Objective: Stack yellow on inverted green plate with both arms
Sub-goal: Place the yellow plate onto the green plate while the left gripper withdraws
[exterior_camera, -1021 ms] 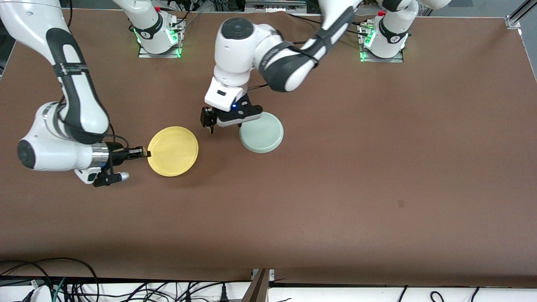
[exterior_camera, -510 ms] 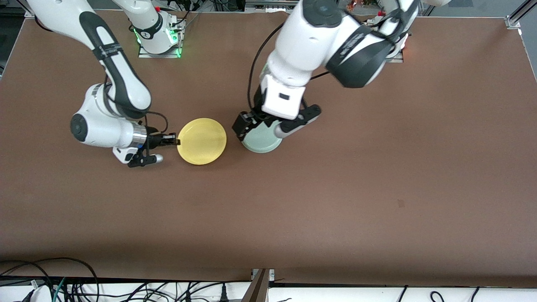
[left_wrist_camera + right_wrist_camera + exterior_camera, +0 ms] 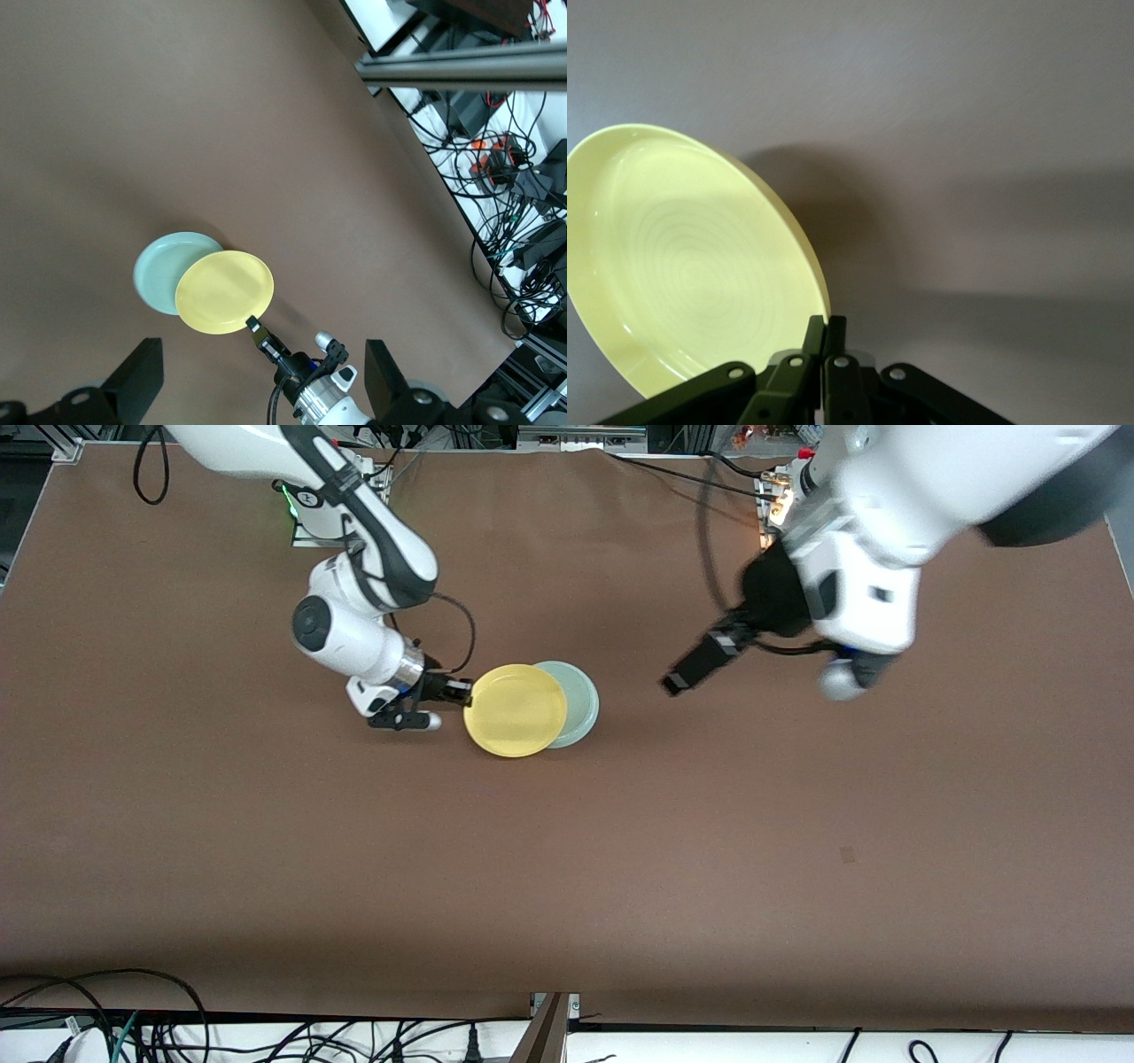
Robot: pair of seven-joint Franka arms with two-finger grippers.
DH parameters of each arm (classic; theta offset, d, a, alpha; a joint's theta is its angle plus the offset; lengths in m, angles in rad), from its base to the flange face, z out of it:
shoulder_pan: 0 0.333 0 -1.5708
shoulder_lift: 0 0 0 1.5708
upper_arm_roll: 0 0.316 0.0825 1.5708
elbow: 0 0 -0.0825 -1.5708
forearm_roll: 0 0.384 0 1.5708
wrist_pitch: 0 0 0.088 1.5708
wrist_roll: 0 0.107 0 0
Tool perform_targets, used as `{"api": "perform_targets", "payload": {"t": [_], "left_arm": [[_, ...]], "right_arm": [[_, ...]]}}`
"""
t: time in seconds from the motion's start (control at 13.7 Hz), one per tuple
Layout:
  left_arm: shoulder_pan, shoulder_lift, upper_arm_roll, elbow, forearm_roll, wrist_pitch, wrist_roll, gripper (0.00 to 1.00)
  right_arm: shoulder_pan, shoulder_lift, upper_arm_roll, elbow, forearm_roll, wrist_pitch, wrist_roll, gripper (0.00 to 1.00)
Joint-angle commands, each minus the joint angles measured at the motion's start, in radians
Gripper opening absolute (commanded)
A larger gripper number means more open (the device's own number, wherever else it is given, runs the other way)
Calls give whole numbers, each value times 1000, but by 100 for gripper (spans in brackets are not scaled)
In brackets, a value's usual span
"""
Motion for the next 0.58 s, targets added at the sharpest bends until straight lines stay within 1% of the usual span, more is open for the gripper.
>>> {"api": "perform_targets", "payload": {"t": [0.0,0.15,0.22,0.36,0.51], "left_arm": [[121,-69,-12,-31,-42,-129,184,100],[182,-92,1,-33,-34,-233,317,100],[216,-96,1,-36,-6,-288,407,100],[234,-125,2,-44,124,-346,614,100],[234,-147,-1,-50,270,-381,748,100]], "right_arm": [[48,18,-2,-9,18,62,59,0],[83,41,-2,-12,18,105,96,0],[99,44,-2,-17,18,113,104,0],[104,56,-4,-23,18,115,104,0],[104,76,-5,-24,18,127,104,0]]}}
